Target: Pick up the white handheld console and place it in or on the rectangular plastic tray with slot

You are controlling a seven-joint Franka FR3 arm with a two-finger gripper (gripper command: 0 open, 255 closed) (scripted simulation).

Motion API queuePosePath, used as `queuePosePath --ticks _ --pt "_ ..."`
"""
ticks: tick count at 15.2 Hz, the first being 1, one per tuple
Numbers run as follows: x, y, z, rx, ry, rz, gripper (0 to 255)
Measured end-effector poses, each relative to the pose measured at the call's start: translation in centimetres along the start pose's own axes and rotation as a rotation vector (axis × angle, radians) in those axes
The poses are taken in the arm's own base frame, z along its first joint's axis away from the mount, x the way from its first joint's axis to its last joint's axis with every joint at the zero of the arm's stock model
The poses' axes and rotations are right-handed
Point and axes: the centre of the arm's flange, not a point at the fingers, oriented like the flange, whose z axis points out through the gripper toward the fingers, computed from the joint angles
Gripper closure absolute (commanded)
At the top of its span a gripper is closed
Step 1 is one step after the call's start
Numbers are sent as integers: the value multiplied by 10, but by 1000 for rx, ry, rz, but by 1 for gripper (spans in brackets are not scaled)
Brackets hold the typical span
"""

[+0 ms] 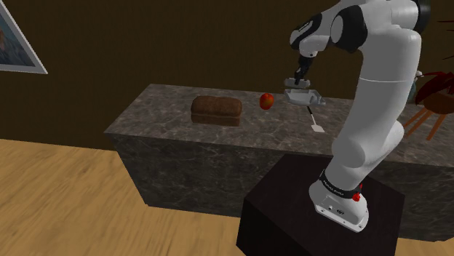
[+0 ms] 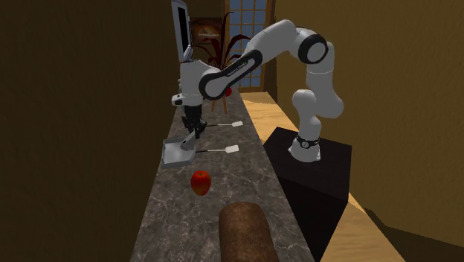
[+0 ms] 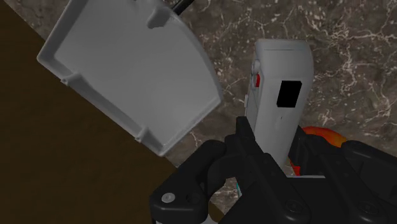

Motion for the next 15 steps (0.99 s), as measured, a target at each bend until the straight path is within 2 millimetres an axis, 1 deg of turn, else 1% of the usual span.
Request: queuePosePath --ticks 2,4,8,9,10,11,12,14,15 --pt "-8 24 0 0 0 0 255" --pt "-11 49 -3 0 0 0 255" --pt "-21 103 1 0 0 0 255" --pt "-21 114 0 -1 0 1 255" --pt "-19 133 0 -1 1 0 255" --pt "-21 141 1 0 0 -1 255" --pt "-23 144 5 0 0 -1 255" --pt "-24 149 16 1 0 -2 255" --pt "-24 147 21 1 0 -1 255"
